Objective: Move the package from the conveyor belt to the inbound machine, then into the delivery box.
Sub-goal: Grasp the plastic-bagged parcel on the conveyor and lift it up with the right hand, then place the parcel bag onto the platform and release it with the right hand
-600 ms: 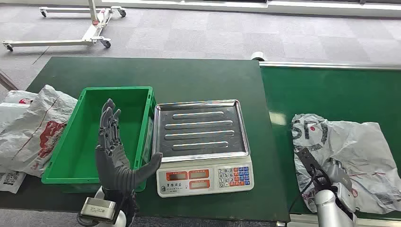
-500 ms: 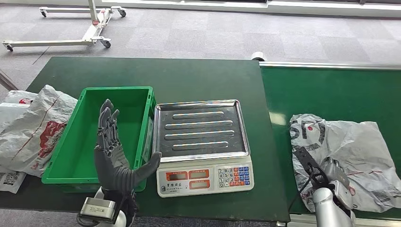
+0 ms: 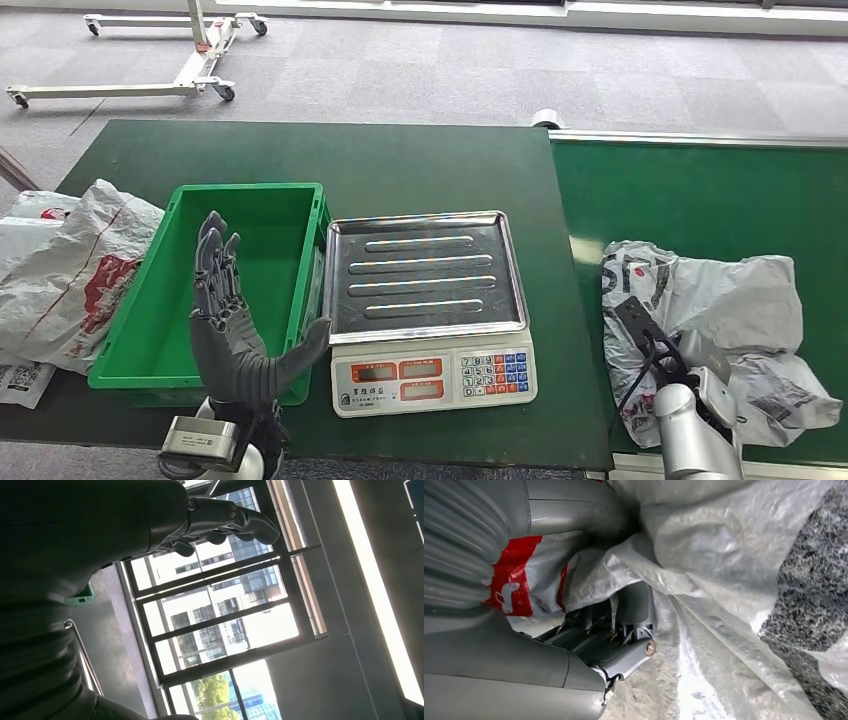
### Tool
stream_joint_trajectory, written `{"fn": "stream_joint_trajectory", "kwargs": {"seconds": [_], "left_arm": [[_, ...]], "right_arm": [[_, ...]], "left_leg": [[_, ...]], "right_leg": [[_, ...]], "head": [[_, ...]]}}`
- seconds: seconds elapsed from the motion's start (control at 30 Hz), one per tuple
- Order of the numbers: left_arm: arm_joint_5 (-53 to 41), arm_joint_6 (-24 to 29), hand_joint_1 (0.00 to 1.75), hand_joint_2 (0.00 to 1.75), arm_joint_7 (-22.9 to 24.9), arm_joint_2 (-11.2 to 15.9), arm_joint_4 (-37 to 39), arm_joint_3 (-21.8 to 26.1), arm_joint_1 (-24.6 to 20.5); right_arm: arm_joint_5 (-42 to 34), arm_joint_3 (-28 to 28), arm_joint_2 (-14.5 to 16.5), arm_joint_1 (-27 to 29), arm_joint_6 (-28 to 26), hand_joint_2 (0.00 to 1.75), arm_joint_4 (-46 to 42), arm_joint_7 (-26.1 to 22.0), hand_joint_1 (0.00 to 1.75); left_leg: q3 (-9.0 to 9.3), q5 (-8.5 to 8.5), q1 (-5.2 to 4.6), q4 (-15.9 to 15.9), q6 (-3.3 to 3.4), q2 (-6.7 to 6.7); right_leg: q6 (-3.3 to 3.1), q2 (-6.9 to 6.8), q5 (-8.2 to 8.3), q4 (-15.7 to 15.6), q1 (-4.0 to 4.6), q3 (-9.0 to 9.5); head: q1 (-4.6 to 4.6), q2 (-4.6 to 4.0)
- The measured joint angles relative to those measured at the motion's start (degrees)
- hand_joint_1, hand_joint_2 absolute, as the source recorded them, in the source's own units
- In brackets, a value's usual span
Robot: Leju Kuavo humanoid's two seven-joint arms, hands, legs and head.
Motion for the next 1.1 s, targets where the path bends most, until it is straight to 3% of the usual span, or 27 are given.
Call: {"fn": "stream_joint_trajectory", "kwargs": {"seconds": [0.17,0.27,0.4,0.53,0.77,0.87,0.93,1.03,1.1], "left_arm": [[-0.1,0.7,0.0,1.75,0.0,0.3,-0.4,0.0,0.2],[-0.4,0.8,0.0,1.75,0.0,0.3,-1.1,0.0,0.9],[-0.9,0.5,0.0,1.75,0.0,0.2,-2.1,0.0,1.8],[-1.2,0.7,0.0,1.75,0.0,0.0,-2.5,0.0,2.1],[-1.0,1.4,0.0,1.75,0.0,-0.2,-2.6,0.0,2.1],[-0.7,2.2,0.0,1.75,0.0,-0.2,-2.6,0.0,2.0],[0.1,2.8,0.0,1.75,0.0,0.0,-2.6,0.0,1.7],[1.5,2.7,0.0,1.75,0.0,0.3,-2.1,-0.1,0.2],[2.0,2.0,0.0,1.75,0.0,0.4,-1.7,-0.1,-0.8]], "right_arm": [[0.8,1.0,0.1,-0.5,-4.2,1.75,-0.7,1.8,1.75],[2.7,1.6,0.9,0.4,-12.3,1.75,-5.5,2.9,1.75],[5.5,2.9,3.0,3.0,-22.4,1.75,-18.9,1.4,1.75],[7.4,5.0,5.0,4.3,-25.5,1.75,-30.0,-0.6,1.75],[7.1,9.0,6.1,5.7,-29.5,1.75,-38.7,-2.8,1.75],[-0.7,12.4,6.3,6.3,-26.6,1.75,-40.3,-10.1,1.75],[-7.7,16.7,6.4,6.5,-20.4,1.75,-41.1,-17.8,1.75],[-11.6,26.6,6.6,6.5,-10.0,1.75,-41.9,-26.3,1.75],[-11.9,33.9,6.7,6.4,-6.2,1.75,-42.0,-28.6,1.75]], "left_leg": [[-0.02,0.0,0.0,0.0,0.0,-0.01],[-0.03,0.01,-0.01,0.0,0.01,-0.02],[-0.05,-0.01,-0.01,0.0,-0.01,-0.02],[-0.04,-0.01,0.0,0.0,-0.01,-0.01],[-0.03,0.0,0.0,0.0,0.0,0.0],[-0.03,0.0,0.0,0.0,0.0,0.03],[-0.02,0.0,0.0,0.0,-0.01,0.08],[-0.01,0.05,0.02,0.0,-0.08,0.1],[-0.02,0.09,0.07,0.0,-0.13,0.04]], "right_leg": [[0.0,-0.01,0.0,0.0,-0.01,0.01],[0.01,-0.04,0.0,0.0,-0.02,0.0],[0.0,-0.03,-0.01,0.0,-0.01,-0.03],[0.0,-0.02,-0.03,0.0,0.0,-0.05],[0.0,-0.02,-0.02,0.0,-0.01,-0.01],[0.0,0.0,-0.01,0.0,-0.01,-0.01],[0.0,0.03,-0.01,0.0,0.0,-0.03],[-0.02,0.07,0.0,0.0,0.11,-0.05],[-0.05,0.0,-0.02,0.0,0.2,-0.04]], "head": [[0.01,0.0],[0.01,0.0],[0.01,0.0],[-0.01,0.0],[0.0,0.0],[0.01,0.0],[0.01,0.0],[-0.02,0.0],[-0.02,0.0]]}}
